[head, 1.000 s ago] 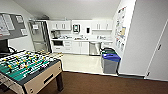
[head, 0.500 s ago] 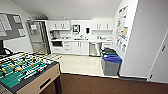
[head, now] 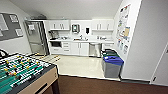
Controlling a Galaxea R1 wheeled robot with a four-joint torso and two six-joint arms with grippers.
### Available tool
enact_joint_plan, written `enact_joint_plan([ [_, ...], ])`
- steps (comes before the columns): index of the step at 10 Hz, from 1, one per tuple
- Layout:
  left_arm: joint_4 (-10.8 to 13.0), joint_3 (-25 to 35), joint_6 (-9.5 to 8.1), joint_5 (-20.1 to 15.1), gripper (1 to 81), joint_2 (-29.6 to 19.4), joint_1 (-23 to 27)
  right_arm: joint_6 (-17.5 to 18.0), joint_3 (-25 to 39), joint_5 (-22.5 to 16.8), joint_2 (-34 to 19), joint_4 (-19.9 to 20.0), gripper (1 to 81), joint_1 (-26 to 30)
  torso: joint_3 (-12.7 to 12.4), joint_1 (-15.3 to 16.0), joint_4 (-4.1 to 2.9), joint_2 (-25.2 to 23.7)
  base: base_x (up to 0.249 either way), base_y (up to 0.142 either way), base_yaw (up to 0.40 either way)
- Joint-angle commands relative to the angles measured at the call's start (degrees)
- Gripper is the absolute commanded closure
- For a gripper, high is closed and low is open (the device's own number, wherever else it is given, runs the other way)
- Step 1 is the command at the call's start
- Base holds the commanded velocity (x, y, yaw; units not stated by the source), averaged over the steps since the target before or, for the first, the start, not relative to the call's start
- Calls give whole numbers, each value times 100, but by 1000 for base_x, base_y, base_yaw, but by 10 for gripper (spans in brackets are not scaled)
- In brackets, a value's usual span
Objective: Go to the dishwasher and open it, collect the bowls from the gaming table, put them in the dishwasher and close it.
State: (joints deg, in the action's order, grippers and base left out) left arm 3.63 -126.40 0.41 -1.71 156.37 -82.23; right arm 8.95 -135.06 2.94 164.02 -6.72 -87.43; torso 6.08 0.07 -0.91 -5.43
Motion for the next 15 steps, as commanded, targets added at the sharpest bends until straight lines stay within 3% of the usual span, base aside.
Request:
enact_joint_plan([
  [1, -12, 89, 46, -295, 10, -79, 325, -33, 139, -294, -43, -58, 10, 309, 0, 0, 0, 0, 205, 0, 0],
  [15, -12, 89, 46, -286, 10, -70, 325, -33, 130, -294, -60, -75, 10, 326, 0, 2, 0, 2, 221, 0, 0],
])
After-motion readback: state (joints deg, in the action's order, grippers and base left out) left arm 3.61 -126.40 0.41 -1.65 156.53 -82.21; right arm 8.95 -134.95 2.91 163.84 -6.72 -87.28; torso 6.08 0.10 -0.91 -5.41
